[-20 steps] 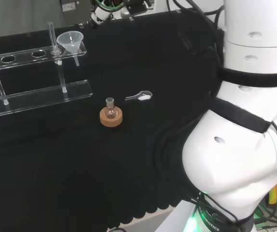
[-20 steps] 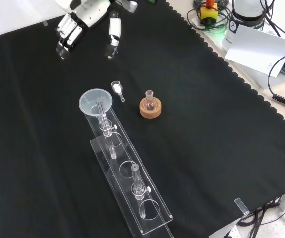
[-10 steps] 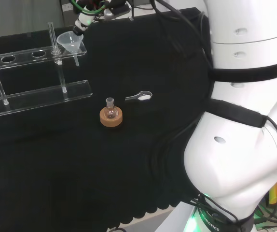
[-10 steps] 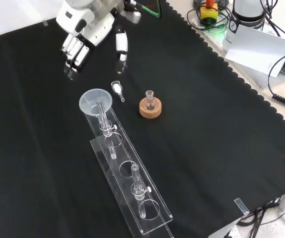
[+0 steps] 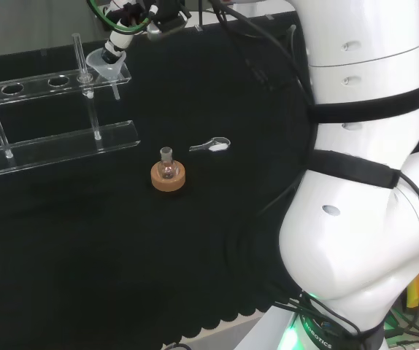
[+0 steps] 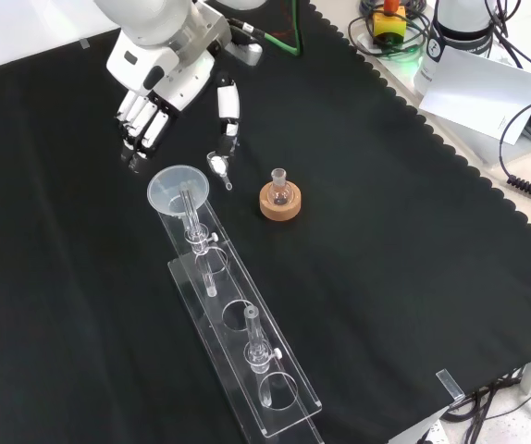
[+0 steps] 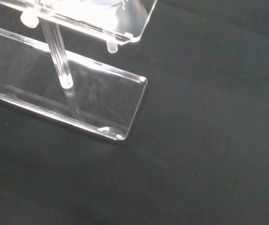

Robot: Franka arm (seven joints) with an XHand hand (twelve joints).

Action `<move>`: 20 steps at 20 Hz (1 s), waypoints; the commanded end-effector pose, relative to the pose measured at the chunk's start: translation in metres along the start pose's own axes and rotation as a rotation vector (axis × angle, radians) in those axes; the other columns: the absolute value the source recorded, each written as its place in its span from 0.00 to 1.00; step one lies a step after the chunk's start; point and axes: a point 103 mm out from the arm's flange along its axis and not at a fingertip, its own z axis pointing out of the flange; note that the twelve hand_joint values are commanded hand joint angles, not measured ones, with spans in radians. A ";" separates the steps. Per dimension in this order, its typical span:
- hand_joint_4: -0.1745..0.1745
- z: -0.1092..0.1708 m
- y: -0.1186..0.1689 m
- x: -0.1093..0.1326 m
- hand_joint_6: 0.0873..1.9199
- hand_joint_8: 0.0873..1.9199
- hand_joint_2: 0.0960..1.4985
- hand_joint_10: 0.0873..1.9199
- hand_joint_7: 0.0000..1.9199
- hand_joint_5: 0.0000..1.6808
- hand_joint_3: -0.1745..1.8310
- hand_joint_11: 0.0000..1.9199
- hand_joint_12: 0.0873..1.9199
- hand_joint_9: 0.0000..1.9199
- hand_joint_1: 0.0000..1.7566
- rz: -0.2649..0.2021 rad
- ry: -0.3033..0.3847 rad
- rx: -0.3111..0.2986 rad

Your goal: Pick up the funnel from the transparent funnel stand.

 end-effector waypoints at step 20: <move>0.40 0.017 0.043 0.020 0.00 0.21 0.48 0.37 0.00 0.06 0.19 0.12 0.73 0.07 0.23 -0.034 0.012 0.013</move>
